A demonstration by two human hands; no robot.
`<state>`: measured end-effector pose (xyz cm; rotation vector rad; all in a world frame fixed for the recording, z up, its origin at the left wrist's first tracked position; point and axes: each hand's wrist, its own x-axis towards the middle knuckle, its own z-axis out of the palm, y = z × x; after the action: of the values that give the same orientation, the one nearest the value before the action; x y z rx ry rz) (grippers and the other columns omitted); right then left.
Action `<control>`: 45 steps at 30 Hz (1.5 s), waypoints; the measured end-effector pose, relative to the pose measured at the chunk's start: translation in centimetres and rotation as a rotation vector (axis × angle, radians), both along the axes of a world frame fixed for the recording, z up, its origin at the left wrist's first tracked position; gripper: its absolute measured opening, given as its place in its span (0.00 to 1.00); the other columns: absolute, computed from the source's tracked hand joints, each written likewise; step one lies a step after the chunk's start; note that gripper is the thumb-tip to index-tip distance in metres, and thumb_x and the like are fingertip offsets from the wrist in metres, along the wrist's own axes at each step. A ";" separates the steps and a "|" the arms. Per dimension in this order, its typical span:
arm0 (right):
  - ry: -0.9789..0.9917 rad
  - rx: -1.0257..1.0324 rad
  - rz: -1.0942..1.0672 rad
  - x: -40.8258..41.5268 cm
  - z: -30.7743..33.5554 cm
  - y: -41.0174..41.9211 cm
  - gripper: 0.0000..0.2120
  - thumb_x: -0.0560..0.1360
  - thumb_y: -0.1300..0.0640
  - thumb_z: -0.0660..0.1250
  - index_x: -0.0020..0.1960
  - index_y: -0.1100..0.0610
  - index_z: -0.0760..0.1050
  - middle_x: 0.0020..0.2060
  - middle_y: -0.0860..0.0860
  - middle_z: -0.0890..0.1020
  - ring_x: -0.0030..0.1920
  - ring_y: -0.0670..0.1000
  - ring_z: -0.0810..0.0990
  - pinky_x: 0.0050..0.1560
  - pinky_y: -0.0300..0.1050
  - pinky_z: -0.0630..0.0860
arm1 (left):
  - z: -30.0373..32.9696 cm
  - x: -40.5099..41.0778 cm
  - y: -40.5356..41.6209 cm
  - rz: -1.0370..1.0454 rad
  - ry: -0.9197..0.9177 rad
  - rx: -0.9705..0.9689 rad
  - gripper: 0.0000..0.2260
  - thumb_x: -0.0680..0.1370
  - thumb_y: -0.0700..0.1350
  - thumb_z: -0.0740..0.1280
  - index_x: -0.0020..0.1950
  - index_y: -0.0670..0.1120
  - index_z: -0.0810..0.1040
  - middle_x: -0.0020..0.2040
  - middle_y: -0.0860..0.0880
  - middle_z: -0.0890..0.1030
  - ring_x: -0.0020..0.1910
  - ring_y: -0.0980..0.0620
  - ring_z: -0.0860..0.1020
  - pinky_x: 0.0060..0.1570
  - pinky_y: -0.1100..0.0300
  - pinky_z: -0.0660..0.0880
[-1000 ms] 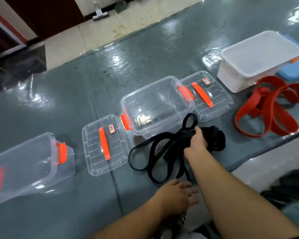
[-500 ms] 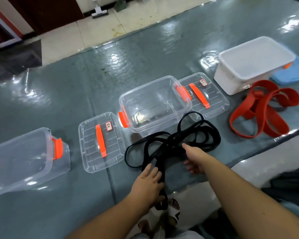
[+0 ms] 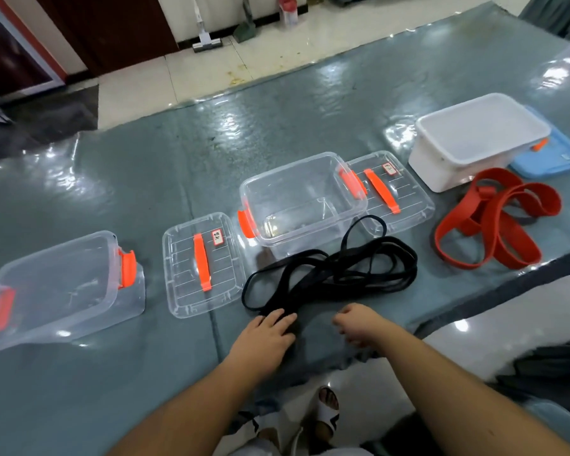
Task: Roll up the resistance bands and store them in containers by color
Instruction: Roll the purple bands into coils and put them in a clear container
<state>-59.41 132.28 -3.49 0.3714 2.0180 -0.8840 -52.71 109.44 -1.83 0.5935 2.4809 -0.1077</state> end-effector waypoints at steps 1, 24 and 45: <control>0.017 0.012 0.035 0.1 0.2 -0.5 0.14 0.79 0.53 0.64 0.59 0.61 0.77 0.53 0.61 0.84 0.44 0.57 0.79 0.41 0.47 0.74 | 0.2 0.4 -0.1 0.018 -0.012 0.019 0.21 0.84 0.43 0.58 0.78 0.51 0.68 0.86 0.50 0.49 0.84 0.45 0.47 0.79 0.45 0.54; 0.437 0.149 0.981 11.4 10.6 -36.8 0.16 0.79 0.50 0.63 0.64 0.54 0.80 0.63 0.55 0.83 0.63 0.56 0.81 0.58 0.43 0.75 | 5.8 19.7 -31.5 1.017 0.141 0.154 0.21 0.79 0.48 0.59 0.73 0.50 0.73 0.70 0.47 0.74 0.69 0.43 0.73 0.69 0.47 0.72; 0.397 -0.045 1.607 33.8 8.0 -73.1 0.13 0.80 0.48 0.63 0.59 0.56 0.76 0.62 0.57 0.82 0.61 0.57 0.80 0.52 0.43 0.72 | 7.0 49.7 -51.1 1.897 0.255 0.253 0.16 0.78 0.55 0.61 0.64 0.51 0.75 0.61 0.47 0.76 0.60 0.42 0.77 0.59 0.49 0.76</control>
<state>-25.60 59.16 4.54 -1.3863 1.8284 0.0756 -2.99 58.30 5.21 -1.7956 2.2375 0.8636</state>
